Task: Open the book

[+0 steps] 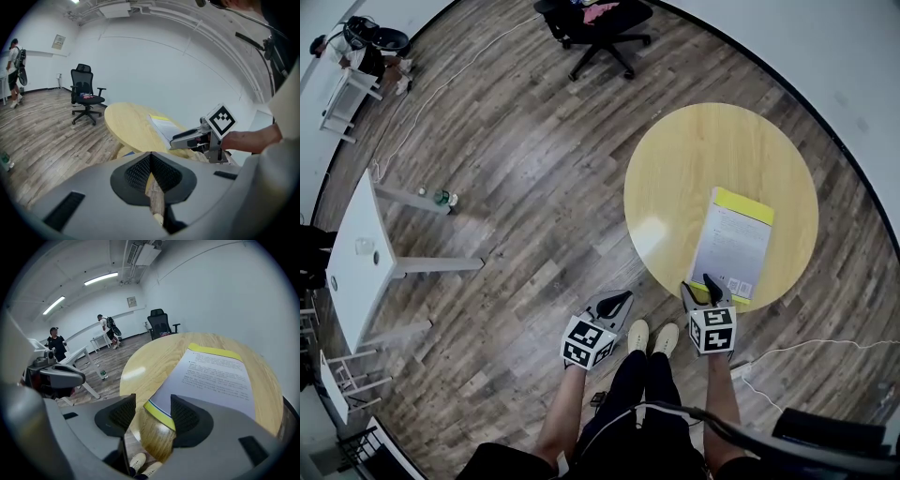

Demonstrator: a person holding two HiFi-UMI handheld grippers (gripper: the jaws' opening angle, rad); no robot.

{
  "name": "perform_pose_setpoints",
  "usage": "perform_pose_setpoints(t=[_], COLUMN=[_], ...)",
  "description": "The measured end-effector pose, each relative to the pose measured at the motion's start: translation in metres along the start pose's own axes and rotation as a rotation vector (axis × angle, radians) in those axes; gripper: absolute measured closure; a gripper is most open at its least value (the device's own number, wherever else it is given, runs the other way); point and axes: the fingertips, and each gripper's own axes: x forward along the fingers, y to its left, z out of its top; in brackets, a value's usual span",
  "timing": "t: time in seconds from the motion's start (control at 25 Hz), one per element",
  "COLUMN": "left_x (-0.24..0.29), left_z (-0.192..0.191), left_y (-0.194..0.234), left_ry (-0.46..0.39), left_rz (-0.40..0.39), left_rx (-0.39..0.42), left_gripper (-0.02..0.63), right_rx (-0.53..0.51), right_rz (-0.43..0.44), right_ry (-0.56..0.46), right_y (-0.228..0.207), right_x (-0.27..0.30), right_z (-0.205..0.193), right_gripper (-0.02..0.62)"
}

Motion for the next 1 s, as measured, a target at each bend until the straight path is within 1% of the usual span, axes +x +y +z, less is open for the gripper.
perform_pose_setpoints(t=[0.2,0.56,0.6,0.8,1.0], left_x=[0.003,0.004,0.004,0.004,0.002], left_z=[-0.004,-0.001,0.000,0.000,-0.001], left_y=[0.001,-0.004,-0.004,-0.006,-0.008], left_ry=[0.003,0.000,-0.001,-0.001,-0.002], left_rz=[0.005,0.003,0.003,0.002,0.007], left_rx=[-0.008,-0.002,0.000,0.002,0.002], left_gripper=[0.604,0.605,0.606,0.606,0.605], right_rx=[-0.025,-0.027,-0.018,0.008,0.034], right_rz=[-0.015,-0.038,-0.039,-0.036,-0.029], right_ry=[0.010,0.021,0.019,0.013,0.004], right_y=[-0.002,-0.007,-0.008,-0.010,-0.005], right_x=[0.003,0.000,-0.001,-0.002,-0.003], right_z=[-0.002,-0.004,-0.004,-0.005,-0.008], right_gripper=[0.380,0.385,0.405,0.422,0.487])
